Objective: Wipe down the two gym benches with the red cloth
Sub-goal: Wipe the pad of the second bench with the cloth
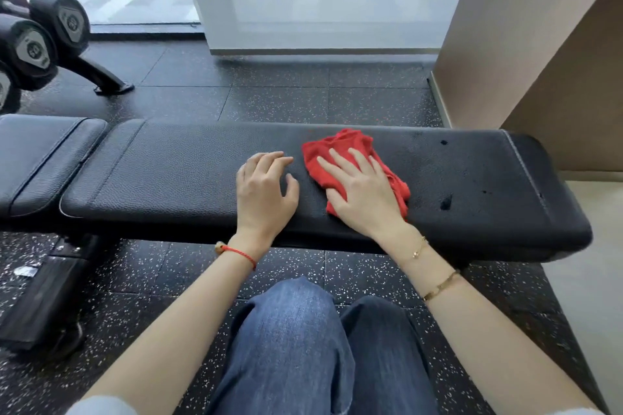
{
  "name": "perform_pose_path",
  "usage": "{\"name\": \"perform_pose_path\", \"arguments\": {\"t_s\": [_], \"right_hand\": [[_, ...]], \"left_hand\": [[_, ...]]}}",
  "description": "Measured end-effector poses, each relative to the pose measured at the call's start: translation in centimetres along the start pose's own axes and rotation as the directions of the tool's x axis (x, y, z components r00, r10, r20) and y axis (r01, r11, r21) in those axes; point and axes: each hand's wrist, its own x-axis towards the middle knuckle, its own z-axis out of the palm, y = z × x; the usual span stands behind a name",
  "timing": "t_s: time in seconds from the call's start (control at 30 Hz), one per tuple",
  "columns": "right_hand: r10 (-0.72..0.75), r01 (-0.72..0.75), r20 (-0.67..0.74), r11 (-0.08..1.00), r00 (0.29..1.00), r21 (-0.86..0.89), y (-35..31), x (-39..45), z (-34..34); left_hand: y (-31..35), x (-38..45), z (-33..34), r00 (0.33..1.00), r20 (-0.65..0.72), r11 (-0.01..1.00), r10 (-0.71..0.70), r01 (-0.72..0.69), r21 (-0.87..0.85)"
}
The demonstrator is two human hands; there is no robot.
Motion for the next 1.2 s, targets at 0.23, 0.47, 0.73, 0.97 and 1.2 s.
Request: {"name": "perform_pose_path", "arguments": {"t_s": [0.23,0.47,0.73,0.97,1.2], "right_hand": [[0.200,-0.200,-0.099,0.980,0.975,0.013,6.7,-3.9,-1.7],[0.204,-0.206,-0.061,0.978,0.977,-0.032,4.7,-2.1,-1.2],[0.186,-0.188,-0.107,0.982,0.977,-0.010,8.9,-6.6,-2.5],[0.466,-0.472,-0.099,0.880,0.879,-0.051,13.0,-1.7,-3.7],[0.041,-0.041,-0.020,0.999,0.999,0.005,4.7,-5.3,-1.6]], "left_hand": [[3.7,0.6,2.7,0.992,0.097,0.997,0.078,-0.076,-0.027],[4.2,0.2,3.2,0.987,0.120,0.994,0.107,-0.111,0.025],[3.8,-0.2,3.5,0.987,0.110,0.993,0.116,-0.118,0.016],[4.1,-0.1,3.6,0.989,0.101,0.994,0.112,-0.113,0.004],[4.0,-0.2,3.6,0.989,0.098,0.994,0.113,-0.112,-0.013]]}}
